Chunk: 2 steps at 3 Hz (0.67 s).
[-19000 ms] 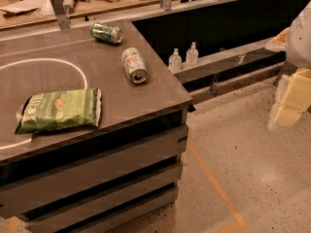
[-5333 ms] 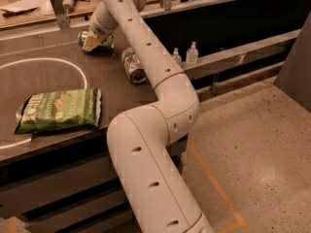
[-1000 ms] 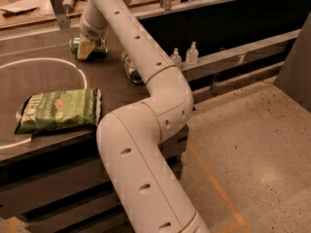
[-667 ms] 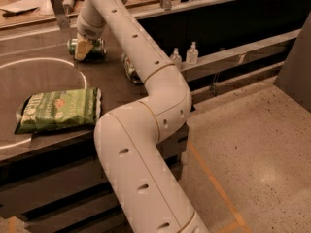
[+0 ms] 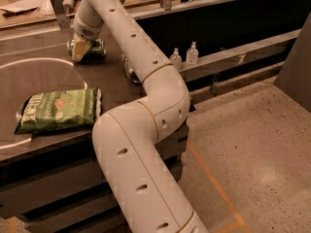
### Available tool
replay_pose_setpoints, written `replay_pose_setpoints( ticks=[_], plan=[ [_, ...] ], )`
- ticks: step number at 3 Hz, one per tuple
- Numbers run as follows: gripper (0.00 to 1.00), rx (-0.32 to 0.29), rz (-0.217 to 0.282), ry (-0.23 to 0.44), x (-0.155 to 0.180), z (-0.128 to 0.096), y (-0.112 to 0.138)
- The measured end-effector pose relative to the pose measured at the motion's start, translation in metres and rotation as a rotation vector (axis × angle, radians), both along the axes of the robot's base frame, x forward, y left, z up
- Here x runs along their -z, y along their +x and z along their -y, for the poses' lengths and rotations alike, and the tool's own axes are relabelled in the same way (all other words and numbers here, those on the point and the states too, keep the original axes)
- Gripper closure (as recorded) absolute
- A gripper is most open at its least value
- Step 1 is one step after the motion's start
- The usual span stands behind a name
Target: Place green can upright
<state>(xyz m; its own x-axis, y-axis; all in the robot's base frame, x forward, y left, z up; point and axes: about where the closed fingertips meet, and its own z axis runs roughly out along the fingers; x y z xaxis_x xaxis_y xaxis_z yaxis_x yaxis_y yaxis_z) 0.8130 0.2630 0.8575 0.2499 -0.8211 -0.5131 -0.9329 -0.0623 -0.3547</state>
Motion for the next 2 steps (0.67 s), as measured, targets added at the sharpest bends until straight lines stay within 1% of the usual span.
replay_pose_setpoints(
  ticks=[1, 2],
  plan=[
    [0.48, -0.028, -0.013, -0.012, 0.0042, -0.0078, -0.0071],
    [0.49, -0.039, -0.014, -0.031, 0.0062, -0.0114, -0.0108]
  ],
)
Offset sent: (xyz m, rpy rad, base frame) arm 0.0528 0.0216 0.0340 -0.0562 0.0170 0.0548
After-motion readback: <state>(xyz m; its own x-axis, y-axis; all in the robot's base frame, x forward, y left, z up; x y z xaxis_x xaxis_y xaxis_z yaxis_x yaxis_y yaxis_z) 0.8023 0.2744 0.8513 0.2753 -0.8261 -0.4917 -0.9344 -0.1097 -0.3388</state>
